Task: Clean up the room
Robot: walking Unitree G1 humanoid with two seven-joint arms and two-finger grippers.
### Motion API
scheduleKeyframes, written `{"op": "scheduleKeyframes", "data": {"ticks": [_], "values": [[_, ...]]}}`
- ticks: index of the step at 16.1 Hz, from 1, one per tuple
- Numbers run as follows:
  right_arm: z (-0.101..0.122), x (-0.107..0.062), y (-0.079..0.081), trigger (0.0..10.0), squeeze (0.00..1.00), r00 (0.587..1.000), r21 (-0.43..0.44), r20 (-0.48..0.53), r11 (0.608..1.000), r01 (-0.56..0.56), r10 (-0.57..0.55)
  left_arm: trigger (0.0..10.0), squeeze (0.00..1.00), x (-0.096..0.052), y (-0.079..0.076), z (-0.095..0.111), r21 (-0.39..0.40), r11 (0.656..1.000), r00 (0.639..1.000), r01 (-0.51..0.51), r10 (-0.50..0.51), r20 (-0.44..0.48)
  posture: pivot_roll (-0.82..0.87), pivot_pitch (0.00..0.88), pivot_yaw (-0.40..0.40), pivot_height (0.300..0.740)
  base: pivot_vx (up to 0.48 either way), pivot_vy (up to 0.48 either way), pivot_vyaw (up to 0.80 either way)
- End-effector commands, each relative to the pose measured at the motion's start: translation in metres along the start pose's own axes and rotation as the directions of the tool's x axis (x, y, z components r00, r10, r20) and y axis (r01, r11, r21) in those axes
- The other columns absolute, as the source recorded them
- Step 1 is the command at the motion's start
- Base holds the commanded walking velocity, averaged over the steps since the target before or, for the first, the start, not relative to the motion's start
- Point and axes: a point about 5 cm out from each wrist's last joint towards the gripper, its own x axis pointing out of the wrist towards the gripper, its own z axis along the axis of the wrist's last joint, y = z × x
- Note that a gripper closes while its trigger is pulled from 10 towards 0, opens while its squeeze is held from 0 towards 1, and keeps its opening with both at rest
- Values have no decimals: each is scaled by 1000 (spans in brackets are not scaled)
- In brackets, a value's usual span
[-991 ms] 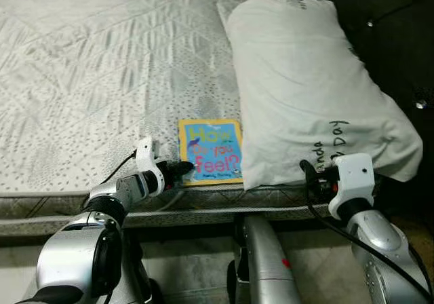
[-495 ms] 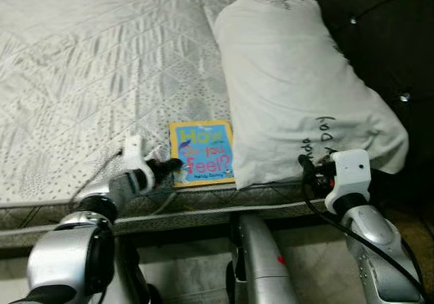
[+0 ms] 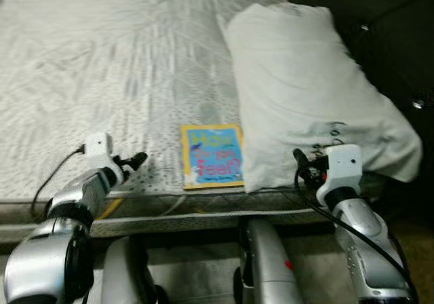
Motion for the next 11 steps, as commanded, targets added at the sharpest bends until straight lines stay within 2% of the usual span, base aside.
{"op": "scheduleKeyframes", "data": {"ticks": [1, 2, 3, 7, 8, 9, 11], "values": [[-2, 1, 0, 10000, 0, 1000, -1, -1, 1000, 10, -10, 10000, 1000, -1, -2, 5, 14, 1000, 998, 4, -5, 66, -140, 85, -6, 531, 0, 0, 0], [-2, 4, 2, 10000, 0, 1000, 4, 6, 1000, 8, -8, 10000, 1000, -4, -12, 3, 12, 998, 991, 56, -57, 118, -128, 76, -2, 531, 0, 0, 0], [-2, 7, 4, 10000, 0, 1000, 10, 14, 1000, 6, -6, 10000, 1000, -13, -28, -6, 62, 992, 983, 113, -121, 139, -116, 66, -1, 531, 0, 0, 0], [0, 13, 8, 10000, 0, 1000, 17, 31, 1000, -7, 6, 10000, 1000, -29, -58, -28, 64, 978, 970, 199, -206, 128, -102, 51, 1, 531, 0, 0, 0], [-1, 15, 9, 10000, 0, 999, 18, 37, 1000, -6, 6, 10000, 1000, -41, -70, -32, 109, 973, 967, 204, -218, 136, -100, 49, 1, 531, 0, 0, 0], [-1, 15, 9, 10000, 0, 999, 19, 39, 1000, -7, 7, 10000, 1000, -42, -72, -33, 121, 972, 966, 201, -218, 138, -96, 45, 0, 531, 0, 0, 0], [0, 17, 13, 10000, 0, 999, 23, 44, 1000, -15, 14, 10000, 1000, -39, -77, -37, 88, 968, 965, 235, -243, 96, -100, 44, -1, 531, 0, 0, 0]]}}
